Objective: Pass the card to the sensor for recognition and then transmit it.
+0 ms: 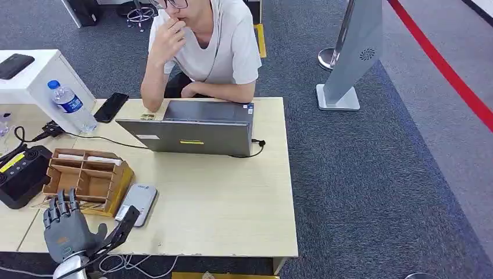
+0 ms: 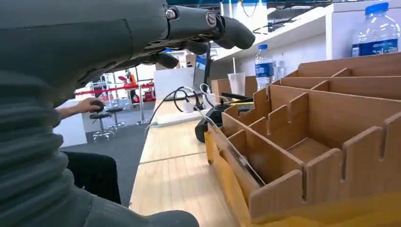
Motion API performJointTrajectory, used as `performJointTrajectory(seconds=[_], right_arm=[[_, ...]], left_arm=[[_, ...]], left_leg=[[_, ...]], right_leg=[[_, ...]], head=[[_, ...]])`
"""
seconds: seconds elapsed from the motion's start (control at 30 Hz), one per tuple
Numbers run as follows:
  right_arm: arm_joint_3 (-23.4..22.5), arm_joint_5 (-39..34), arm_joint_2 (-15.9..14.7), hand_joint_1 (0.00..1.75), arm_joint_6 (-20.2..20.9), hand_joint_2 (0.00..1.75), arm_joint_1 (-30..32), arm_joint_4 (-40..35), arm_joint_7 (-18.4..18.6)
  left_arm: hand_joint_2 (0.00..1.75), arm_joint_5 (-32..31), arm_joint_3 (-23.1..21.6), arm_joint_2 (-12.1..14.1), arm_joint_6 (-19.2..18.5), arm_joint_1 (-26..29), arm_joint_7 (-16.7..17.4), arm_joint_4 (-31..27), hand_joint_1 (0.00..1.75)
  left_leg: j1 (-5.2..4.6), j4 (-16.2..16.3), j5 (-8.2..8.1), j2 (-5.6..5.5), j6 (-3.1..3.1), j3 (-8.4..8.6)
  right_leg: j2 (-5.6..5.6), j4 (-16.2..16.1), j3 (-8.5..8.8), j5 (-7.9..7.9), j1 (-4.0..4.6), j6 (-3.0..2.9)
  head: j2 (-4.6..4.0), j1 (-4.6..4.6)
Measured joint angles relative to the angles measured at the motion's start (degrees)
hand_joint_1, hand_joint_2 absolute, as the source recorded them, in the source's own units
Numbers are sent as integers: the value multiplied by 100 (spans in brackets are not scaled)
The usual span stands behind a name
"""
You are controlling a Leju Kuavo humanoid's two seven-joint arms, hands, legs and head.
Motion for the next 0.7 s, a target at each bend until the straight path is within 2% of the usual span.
performJointTrajectory(seconds=[0.2, 0.7], right_arm=[[0, 7, -2, 0, 7, 175, 2, 0, 0], [2, 9, -26, 0, 7, 175, 3, 0, 0]], left_arm=[[175, 0, -173, 33, -33, -41, 37, 31, 0], [175, 0, -191, 33, -35, -67, -15, 41, 0]], left_leg=[[0, 0, 0, 0, 0, 0], [0, 0, 0, 1, 0, 0]], right_leg=[[0, 0, 1, 0, 0, 0], [0, 0, 0, 0, 0, 0]], head=[[0, 0], [0, 0]])
